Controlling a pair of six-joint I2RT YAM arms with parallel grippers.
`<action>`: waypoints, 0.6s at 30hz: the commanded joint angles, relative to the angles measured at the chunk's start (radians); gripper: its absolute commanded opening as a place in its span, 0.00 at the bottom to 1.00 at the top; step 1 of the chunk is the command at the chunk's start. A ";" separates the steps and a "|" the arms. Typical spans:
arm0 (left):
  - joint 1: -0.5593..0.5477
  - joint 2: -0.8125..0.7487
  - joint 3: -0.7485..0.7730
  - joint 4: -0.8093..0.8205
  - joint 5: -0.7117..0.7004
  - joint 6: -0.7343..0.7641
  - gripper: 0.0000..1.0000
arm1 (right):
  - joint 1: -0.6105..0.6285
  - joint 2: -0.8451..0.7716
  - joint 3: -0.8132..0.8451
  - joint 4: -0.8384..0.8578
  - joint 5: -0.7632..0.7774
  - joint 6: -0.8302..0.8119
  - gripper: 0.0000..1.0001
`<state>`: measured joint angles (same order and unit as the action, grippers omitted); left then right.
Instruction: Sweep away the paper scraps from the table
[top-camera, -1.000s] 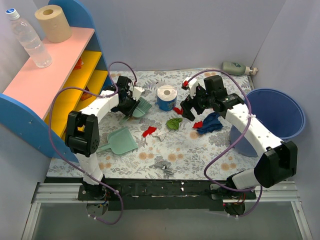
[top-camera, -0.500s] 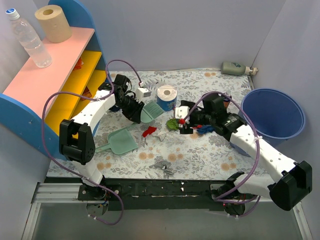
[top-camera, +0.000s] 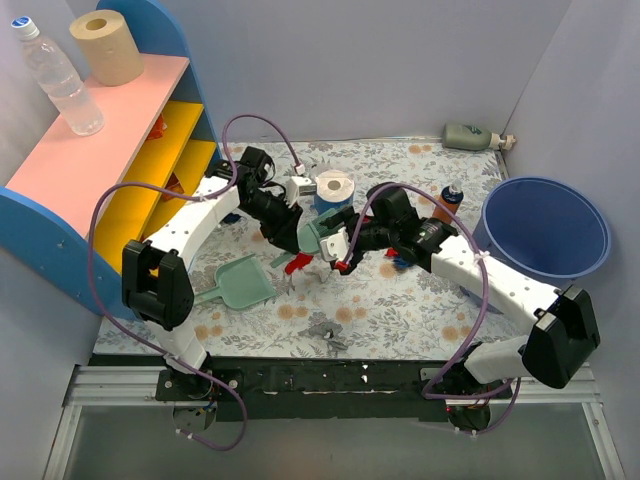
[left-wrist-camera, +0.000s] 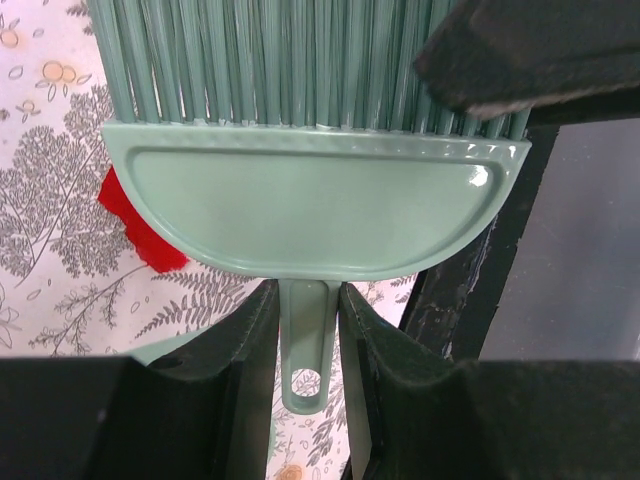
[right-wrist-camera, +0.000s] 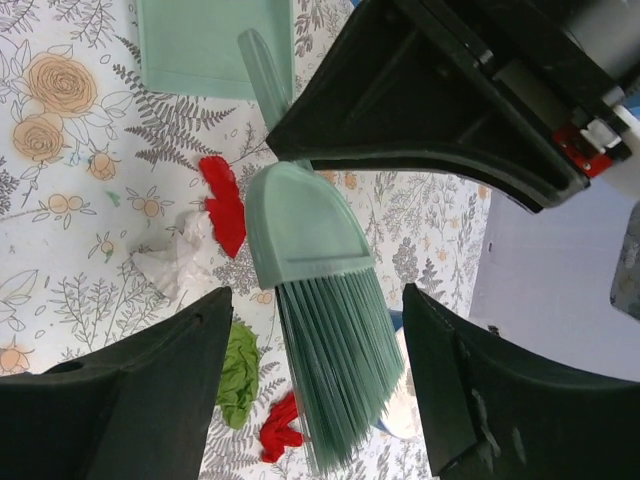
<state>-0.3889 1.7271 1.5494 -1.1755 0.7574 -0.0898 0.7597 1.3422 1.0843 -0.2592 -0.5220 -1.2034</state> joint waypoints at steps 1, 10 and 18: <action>-0.008 0.012 0.066 -0.038 0.092 0.019 0.00 | 0.009 0.018 0.069 -0.051 -0.041 -0.093 0.75; -0.013 0.048 0.120 -0.062 0.140 0.018 0.00 | 0.032 0.058 0.069 -0.012 -0.016 -0.095 0.46; -0.011 -0.046 0.037 0.143 0.028 -0.073 0.45 | -0.008 0.045 0.086 -0.031 0.033 0.143 0.01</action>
<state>-0.3931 1.7866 1.6207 -1.1694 0.8158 -0.1131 0.7784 1.4227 1.1412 -0.2909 -0.4889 -1.1736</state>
